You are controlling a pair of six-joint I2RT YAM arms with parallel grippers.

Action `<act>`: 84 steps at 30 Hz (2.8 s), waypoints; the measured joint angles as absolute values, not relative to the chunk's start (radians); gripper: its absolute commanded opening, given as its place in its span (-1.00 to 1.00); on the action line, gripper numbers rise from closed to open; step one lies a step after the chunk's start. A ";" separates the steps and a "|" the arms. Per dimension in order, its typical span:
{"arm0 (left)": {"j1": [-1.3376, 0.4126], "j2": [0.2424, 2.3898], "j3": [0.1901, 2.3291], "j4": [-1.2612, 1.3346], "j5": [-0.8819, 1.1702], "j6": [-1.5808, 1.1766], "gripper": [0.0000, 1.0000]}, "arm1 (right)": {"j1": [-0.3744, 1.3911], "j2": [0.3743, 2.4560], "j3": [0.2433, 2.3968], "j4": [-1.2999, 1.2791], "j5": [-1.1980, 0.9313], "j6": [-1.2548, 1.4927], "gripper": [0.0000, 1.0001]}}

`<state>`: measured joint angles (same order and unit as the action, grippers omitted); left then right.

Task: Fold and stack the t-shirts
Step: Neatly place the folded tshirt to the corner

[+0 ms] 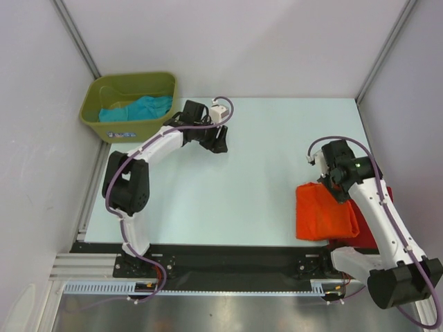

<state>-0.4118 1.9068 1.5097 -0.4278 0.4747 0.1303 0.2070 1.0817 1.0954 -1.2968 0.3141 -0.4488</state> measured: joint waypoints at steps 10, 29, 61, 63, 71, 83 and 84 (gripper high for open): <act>-0.408 1.943 1.524 -0.427 0.476 0.131 0.22 | 0.186 1.080 1.182 -1.330 0.406 -0.490 -1.00; -0.394 1.975 1.540 -0.421 0.476 0.132 0.22 | 0.133 1.028 1.363 -1.328 0.492 -0.511 -1.00; -0.369 1.979 1.542 -0.419 0.509 0.139 0.20 | -0.078 1.104 1.031 -1.162 0.779 -0.661 -1.00; -0.369 1.979 1.542 -0.419 0.509 0.140 0.20 | -0.101 1.106 0.999 -1.132 0.780 -0.684 -1.00; -0.366 1.983 1.542 -0.410 0.509 0.140 0.20 | -0.198 1.126 0.875 -0.917 0.778 -0.812 -1.00; -0.364 2.020 1.542 -0.410 0.509 0.140 0.20 | -0.298 1.182 0.731 -0.527 0.744 -1.046 -1.00; -0.364 2.023 1.542 -0.410 0.509 0.140 0.20 | -0.301 1.188 0.726 -0.506 0.740 -1.058 -1.00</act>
